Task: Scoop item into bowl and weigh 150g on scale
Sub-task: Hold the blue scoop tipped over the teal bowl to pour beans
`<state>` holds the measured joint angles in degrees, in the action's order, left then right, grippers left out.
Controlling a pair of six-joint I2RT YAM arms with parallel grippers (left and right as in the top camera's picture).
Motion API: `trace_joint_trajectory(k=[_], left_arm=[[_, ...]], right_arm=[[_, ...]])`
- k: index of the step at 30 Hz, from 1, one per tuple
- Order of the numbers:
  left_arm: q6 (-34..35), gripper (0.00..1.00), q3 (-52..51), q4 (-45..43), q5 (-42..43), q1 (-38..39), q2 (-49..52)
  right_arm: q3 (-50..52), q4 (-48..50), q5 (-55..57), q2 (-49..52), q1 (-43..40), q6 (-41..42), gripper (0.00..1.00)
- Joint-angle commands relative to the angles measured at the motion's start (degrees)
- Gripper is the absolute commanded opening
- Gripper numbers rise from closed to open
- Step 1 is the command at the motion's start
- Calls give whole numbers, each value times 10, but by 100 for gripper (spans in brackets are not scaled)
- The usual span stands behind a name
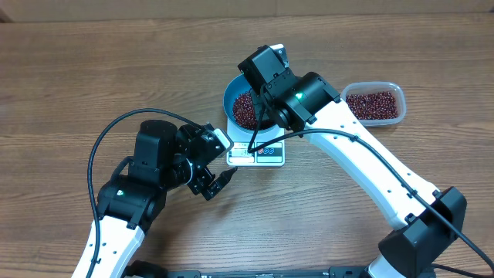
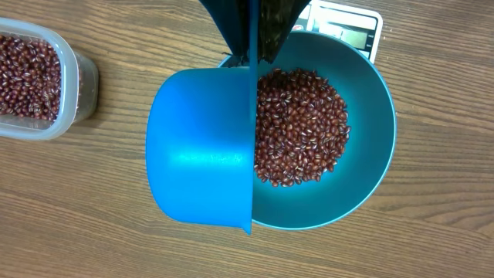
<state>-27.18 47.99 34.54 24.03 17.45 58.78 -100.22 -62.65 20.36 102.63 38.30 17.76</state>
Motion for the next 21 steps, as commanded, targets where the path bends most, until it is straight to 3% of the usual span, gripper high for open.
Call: trace_joint_trajectory(k=[1, 8, 21], left_arm=[[2, 99, -3, -1, 10, -5, 1], [2, 100, -3, -1, 10, -5, 1], [2, 100, -3, -1, 10, -5, 1]], right_arm=[[-17, 2, 6, -3, 4, -2, 4], [-17, 5, 6, -3, 22, -55, 4], [-17, 9, 6, -3, 25, -54, 4]])
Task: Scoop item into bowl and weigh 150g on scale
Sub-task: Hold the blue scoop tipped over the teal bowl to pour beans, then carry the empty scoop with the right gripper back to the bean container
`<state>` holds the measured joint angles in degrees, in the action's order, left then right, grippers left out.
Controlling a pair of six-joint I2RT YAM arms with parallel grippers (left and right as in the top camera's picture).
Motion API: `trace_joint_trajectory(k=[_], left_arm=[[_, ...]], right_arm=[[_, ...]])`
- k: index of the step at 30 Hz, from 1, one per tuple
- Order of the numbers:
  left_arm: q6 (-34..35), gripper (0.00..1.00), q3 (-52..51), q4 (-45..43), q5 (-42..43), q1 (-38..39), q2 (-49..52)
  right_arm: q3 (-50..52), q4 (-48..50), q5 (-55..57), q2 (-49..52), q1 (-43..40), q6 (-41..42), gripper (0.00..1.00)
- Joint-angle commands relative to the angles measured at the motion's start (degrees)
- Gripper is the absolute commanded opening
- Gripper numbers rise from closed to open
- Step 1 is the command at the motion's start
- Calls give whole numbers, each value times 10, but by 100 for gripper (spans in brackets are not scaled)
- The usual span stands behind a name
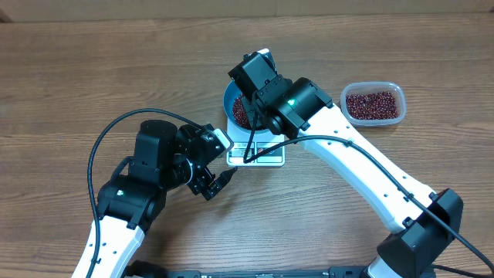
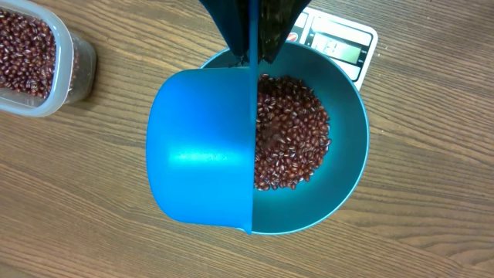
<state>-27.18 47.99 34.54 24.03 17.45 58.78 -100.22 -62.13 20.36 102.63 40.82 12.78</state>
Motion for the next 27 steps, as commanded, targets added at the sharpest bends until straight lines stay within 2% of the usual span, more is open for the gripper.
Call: trace_joint_trajectory(k=[1, 15, 21, 27], left_arm=[[2, 99, -3, -1, 10, -5, 1], [2, 100, -3, -1, 10, -5, 1], [2, 100, -3, -1, 10, -5, 1], [2, 100, -3, -1, 10, -6, 1]], right_arm=[[-17, 4, 6, -3, 0, -4, 4], [-17, 4, 6, -3, 0, -4, 4], [-19, -1, 104, -9, -9, 110, 4], [-19, -17, 169, -15, -53, 165, 4]])
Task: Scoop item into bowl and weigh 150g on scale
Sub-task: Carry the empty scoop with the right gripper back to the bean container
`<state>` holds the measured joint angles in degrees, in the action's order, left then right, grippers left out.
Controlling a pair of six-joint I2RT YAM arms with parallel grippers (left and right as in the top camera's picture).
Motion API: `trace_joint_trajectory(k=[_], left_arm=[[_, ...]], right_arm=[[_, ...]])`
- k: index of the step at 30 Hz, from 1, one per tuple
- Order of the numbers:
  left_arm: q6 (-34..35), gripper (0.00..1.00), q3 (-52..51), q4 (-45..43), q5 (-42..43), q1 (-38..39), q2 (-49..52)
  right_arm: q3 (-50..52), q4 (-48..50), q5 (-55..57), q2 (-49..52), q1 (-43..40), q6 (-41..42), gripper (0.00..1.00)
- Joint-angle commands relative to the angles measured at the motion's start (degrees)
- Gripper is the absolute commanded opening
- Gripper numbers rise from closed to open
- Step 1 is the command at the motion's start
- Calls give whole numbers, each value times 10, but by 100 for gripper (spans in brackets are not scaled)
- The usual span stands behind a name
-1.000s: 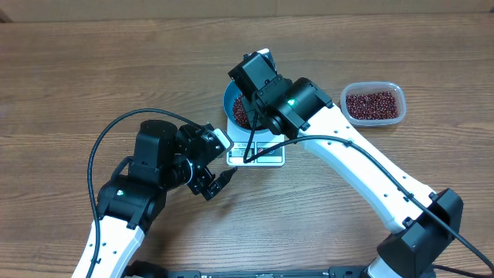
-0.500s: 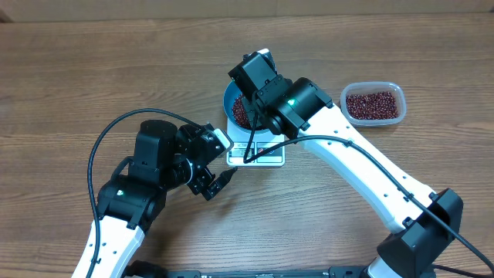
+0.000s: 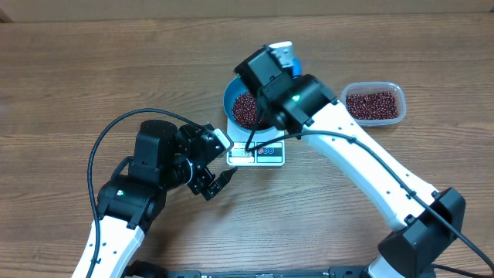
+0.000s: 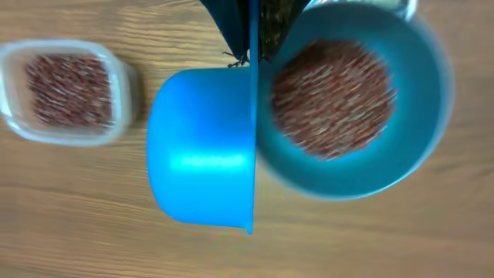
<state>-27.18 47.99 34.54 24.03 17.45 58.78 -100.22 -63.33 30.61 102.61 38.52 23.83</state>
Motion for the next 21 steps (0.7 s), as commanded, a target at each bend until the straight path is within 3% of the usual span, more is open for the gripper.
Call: trace_joint_trajectory(k=[1, 10, 21], left_arm=[[2, 100, -3, -1, 10, -5, 1], [2, 99, -3, -1, 10, -5, 1], [2, 100, -3, -1, 10, -5, 1]], right_arm=[[-19, -9, 71, -16, -40, 60, 4], [-18, -54, 83, -16, -155, 77, 4], [-4, -106, -31, 27, -245, 72, 4]])
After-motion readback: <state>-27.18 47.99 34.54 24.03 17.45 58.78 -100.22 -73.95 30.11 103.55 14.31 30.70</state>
